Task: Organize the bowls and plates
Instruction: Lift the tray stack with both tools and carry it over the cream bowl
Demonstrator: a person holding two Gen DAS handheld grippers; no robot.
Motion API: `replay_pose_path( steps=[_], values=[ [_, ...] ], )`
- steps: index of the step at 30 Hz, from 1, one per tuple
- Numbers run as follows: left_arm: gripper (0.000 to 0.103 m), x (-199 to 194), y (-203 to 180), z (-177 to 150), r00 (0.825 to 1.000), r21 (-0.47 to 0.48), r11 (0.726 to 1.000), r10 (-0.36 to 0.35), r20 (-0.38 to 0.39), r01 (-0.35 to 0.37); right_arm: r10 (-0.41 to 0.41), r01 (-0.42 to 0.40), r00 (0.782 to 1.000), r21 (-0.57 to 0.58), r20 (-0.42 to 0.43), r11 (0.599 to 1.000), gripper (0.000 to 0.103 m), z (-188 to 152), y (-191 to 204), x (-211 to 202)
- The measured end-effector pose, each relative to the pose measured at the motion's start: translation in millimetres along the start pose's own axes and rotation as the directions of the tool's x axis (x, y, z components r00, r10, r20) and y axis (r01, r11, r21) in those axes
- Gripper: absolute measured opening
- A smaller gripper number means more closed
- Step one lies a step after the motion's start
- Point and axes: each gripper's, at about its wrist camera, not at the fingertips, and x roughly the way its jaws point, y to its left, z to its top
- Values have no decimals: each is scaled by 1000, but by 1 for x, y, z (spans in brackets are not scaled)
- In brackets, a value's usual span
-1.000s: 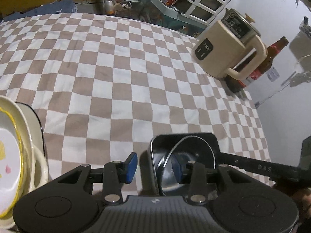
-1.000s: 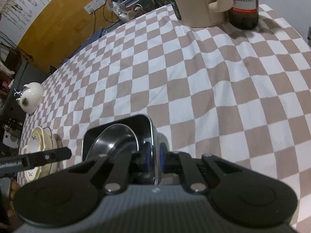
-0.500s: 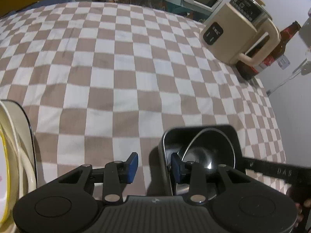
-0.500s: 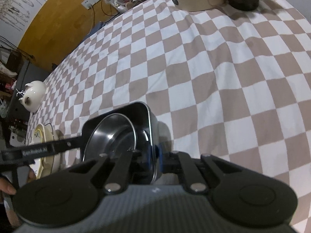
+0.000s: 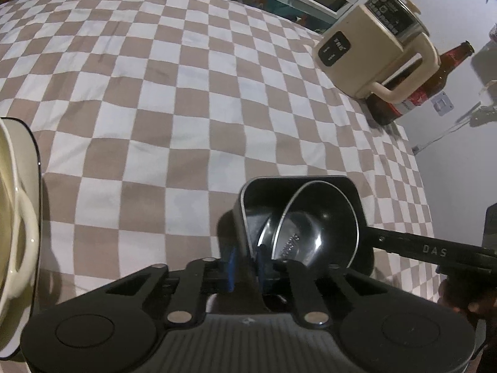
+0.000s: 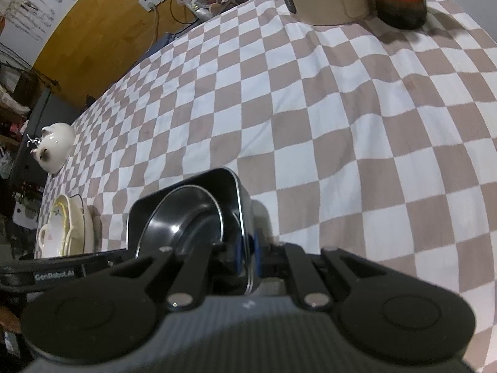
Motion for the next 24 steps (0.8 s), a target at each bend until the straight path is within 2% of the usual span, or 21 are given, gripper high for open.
replay_pose_path(
  steps=[6,12,24],
  values=[
    [9,-2,-1,-1,1000,-9,1000,-5,3,5,2,-2,1000,5,6,1000,9,-5,1,-3],
    [9,-14,0,-2,999,-9,1000,-20,45,21,10,-10,1000,-9,5,1000,9,-9,1,-10],
    [9,-46,-8,-7,991,62,998,-39,131,31,11,-6,997,-53,76,999,8,-23,12,-40]
  ],
)
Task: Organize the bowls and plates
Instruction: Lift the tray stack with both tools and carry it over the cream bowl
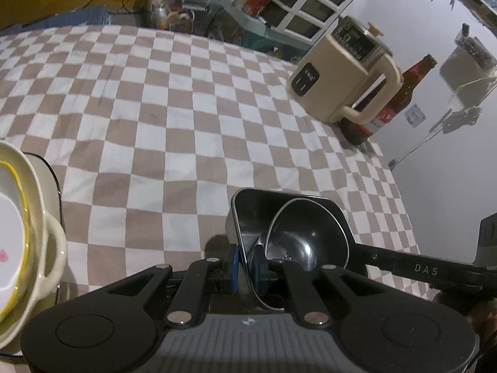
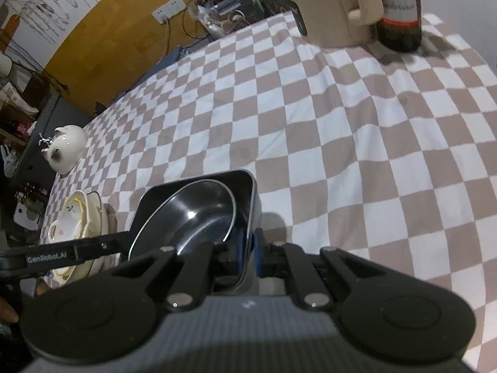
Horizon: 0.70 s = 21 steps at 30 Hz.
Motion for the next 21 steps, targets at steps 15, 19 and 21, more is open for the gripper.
replay_pose_path(
  steps=[15,19,21],
  values=[
    [9,-86,42,-3,988,-37,999,39,152,-34,66,-61,996,-68,68,996,8,1,68,-12],
    [9,-111,65,-7,980,-56,997,62,187,-53,103,-96,992,-98,68,991,8,0,95,-5],
    [9,-123,77,-9,976,-65,996,78,201,-66,119,-112,991,-109,63,988,8,-1,109,0]
  ],
)
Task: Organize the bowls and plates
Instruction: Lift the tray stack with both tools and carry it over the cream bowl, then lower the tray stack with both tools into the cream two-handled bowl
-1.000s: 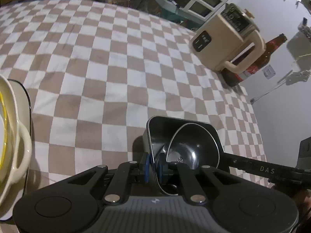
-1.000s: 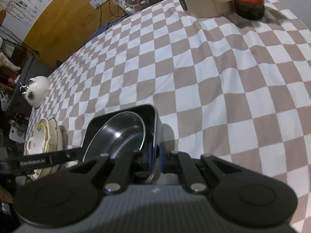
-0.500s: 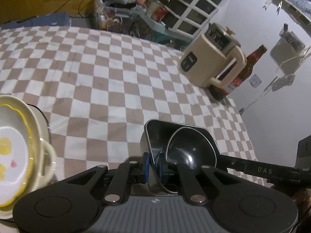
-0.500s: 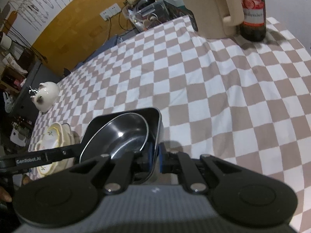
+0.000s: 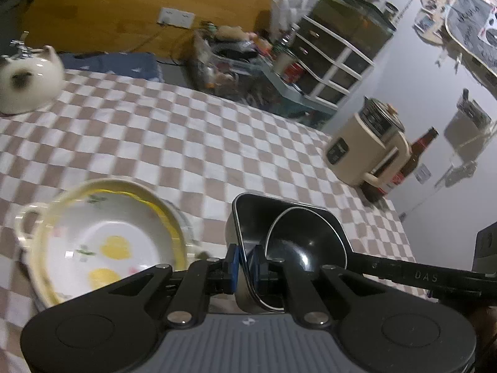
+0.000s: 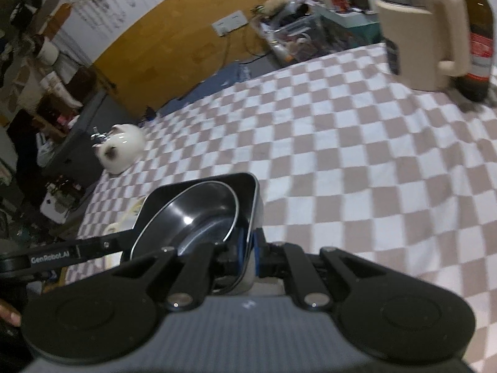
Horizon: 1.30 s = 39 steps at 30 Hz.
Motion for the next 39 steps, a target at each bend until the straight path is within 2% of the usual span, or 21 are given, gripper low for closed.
replay_pose_path(
  steps=[7,14,25,39],
  values=[
    [9,-31,50,2,999,-43,998,39,33,-38,46,-47,999,-42,-28,998,8,-2,44,28],
    [9,-44,92,10,998,-56,997,53,33,-51,59,-62,997,-75,-40,995,9,-3,82,53],
    [9,-44,141,21,998,-51,997,60,3,-60,54,-56,997,-38,-52,998,9,-11,99,79],
    [9,-16,160,25,998,-70,997,40,-53,-43,-33,28,997,-76,-68,997,9,-8,100,84]
  ],
)
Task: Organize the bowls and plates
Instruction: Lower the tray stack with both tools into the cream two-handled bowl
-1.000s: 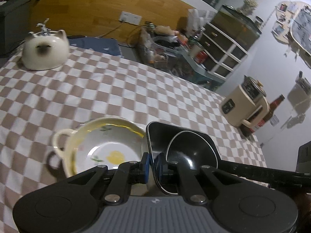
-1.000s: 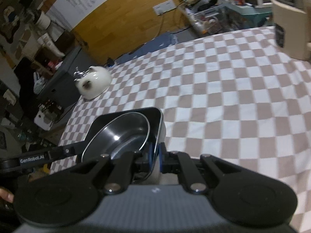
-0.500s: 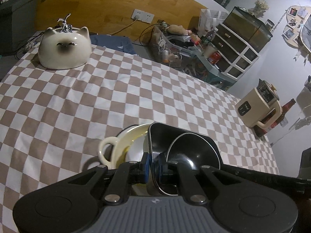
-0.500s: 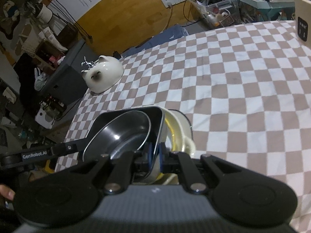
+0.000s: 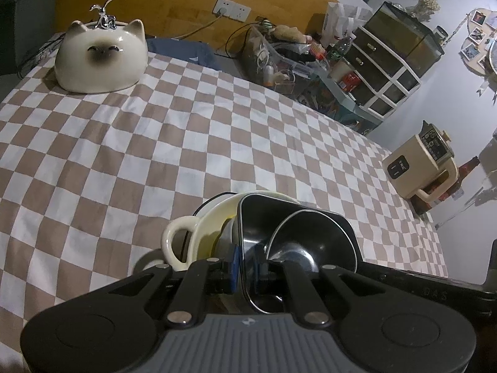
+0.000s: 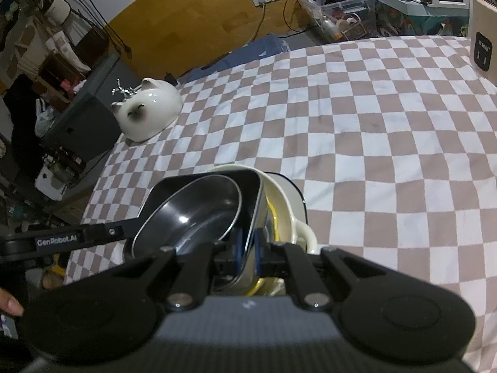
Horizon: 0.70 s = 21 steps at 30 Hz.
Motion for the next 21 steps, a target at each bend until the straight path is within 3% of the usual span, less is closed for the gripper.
replay_pose_path(
  steps=[21],
  values=[
    [9,13,9,-2,999,-19,1000,3,-36,-4,12,-12,999,1,-44,1000,10,0,3,14]
  ],
)
